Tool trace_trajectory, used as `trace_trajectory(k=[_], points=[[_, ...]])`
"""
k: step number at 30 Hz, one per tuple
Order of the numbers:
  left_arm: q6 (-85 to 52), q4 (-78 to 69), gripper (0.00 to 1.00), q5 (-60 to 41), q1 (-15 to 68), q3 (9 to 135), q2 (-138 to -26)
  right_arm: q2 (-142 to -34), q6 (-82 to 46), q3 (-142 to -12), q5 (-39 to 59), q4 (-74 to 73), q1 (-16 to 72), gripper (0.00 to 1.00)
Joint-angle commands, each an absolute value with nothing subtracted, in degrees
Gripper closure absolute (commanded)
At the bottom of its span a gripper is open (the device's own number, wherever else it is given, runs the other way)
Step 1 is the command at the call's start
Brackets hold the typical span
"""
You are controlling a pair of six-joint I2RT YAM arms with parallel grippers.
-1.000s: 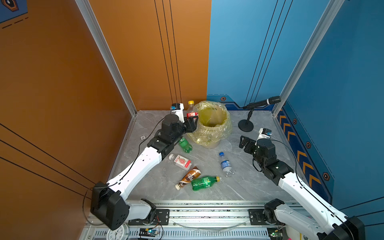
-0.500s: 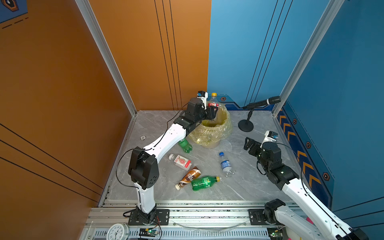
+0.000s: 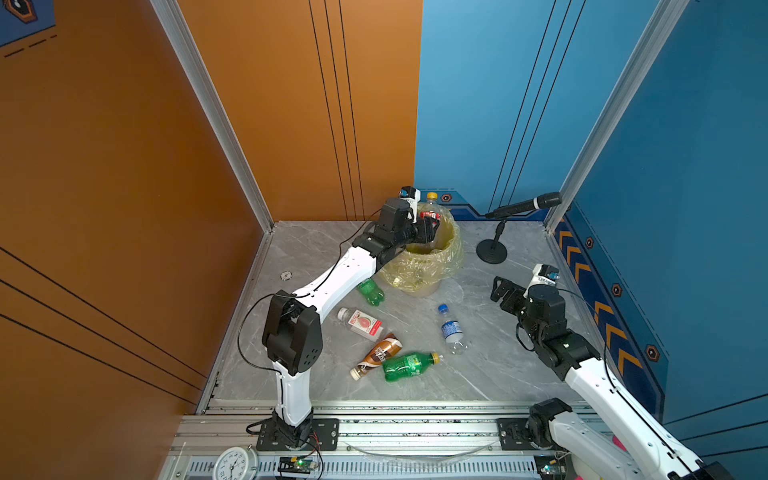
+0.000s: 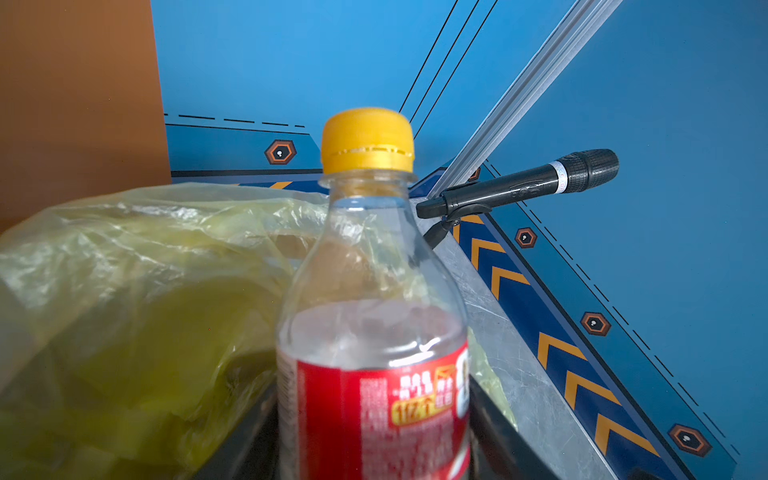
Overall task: Put the plastic bottles in the bin
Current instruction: 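Carry the red-labelled bottle over the bin with the left gripper and release, then withdraw the left gripper while the right gripper grasps the second water bottle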
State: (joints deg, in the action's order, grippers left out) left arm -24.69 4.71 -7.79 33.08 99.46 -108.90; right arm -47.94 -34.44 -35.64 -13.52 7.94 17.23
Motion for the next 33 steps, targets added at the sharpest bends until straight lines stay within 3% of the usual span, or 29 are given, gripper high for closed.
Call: trace_trajectory(k=[1, 5, 16, 20, 27, 33], points=[[-24.5, 5.8, 0.18, -8.1, 33.5, 101.6, -108.3, -47.4, -35.1, -34.8, -12.8, 9.2, 16.8, 0.0], [-23.8, 5.8, 0.01, -7.3, 33.7, 101.0, -106.7, -46.9, -35.0, -34.8, -12.7, 9.7, 16.5, 0.0], [-21.5, -2.3, 0.02, -2.2, 35.0, 88.5, -88.8, -49.2, -35.2, -35.3, -10.4, 9.9, 16.3, 0.0], [-21.0, -2.9, 0.02, 7.1, 36.0, 74.7, -77.0, -51.3, -35.9, -35.4, -8.7, 9.9, 16.5, 0.0], [-34.5, 6.5, 0.02, 21.6, 36.4, 43.8, -55.1, -55.9, -36.3, -35.5, -6.2, 9.7, 18.9, 0.0], [-39.1, 14.3, 0.02, 24.4, 35.5, 35.0, -44.7, -60.5, -36.4, -37.2, -6.4, 11.8, 24.2, 0.0]])
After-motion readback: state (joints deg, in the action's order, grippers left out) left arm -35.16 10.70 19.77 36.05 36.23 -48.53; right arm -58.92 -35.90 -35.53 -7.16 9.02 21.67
